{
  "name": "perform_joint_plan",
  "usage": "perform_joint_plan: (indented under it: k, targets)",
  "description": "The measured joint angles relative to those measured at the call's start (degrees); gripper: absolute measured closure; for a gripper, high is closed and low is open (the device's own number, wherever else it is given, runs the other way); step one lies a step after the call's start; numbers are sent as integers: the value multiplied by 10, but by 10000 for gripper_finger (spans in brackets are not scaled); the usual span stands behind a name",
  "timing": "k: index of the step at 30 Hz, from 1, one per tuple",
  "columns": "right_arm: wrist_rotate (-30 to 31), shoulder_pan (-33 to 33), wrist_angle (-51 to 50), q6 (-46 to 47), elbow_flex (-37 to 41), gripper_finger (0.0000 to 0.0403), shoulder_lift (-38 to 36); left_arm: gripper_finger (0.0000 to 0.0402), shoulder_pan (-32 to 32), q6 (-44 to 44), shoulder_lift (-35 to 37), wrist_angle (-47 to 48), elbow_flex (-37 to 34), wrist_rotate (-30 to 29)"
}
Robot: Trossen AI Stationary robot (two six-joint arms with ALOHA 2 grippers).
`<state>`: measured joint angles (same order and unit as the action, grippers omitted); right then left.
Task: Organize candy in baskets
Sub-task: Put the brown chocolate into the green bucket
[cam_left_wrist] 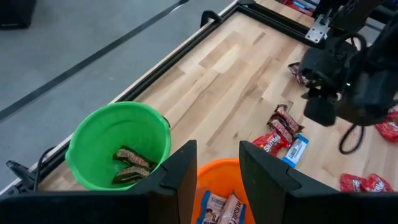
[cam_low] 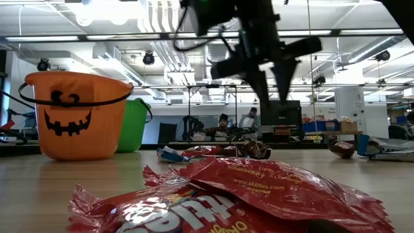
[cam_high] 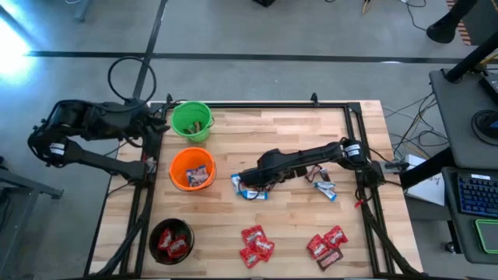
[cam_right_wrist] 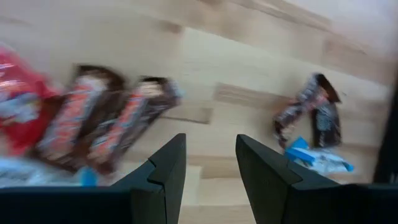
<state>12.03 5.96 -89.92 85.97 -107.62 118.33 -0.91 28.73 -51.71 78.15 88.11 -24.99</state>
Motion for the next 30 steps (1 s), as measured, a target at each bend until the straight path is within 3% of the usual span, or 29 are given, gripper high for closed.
perform_joint_plan:
  k: [8,11,16,24,30]
  targets:
    - [8,33,6,209,145,268,-125,299,0,-18,15,3,27,-66]
    - [29,52,52,282,207,268,-184,299,0,-29,20,3,33,-95]
    - [41,62,170,334,315,268,-258,299,0,-47,24,3,34,-133]
    - [40,60,172,408,427,268,-313,299,0,-58,24,2,34,-180]
    - [29,60,243,466,515,268,-360,299,0,-69,23,2,53,-181]
